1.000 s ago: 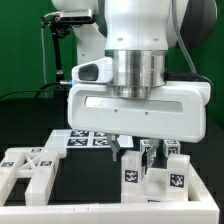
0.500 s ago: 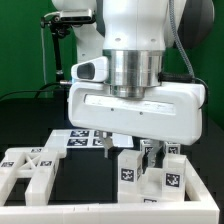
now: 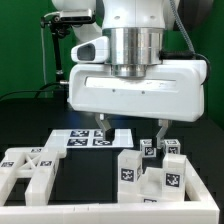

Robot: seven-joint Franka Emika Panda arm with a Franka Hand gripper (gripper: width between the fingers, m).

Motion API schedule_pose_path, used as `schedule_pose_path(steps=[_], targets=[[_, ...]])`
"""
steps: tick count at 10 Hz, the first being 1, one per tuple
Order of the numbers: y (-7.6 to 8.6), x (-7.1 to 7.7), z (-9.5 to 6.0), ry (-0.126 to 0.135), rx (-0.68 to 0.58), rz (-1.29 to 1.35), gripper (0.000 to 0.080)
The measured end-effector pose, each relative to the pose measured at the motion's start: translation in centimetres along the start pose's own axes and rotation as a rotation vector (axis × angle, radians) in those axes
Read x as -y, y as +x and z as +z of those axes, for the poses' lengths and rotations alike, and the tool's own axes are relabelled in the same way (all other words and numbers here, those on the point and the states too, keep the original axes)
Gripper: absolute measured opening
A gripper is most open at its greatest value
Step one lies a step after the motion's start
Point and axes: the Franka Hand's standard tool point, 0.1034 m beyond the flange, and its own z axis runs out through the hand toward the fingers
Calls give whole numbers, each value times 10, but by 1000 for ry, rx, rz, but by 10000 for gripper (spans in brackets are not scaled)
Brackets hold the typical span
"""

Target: Assemble chair

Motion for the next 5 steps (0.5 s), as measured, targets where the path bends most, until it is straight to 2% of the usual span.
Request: schedule_pose_path(steps=[1,5], targets=[[-6,2,3,-4,6,-3,649],[-4,1,2,-4,5,-2,649]])
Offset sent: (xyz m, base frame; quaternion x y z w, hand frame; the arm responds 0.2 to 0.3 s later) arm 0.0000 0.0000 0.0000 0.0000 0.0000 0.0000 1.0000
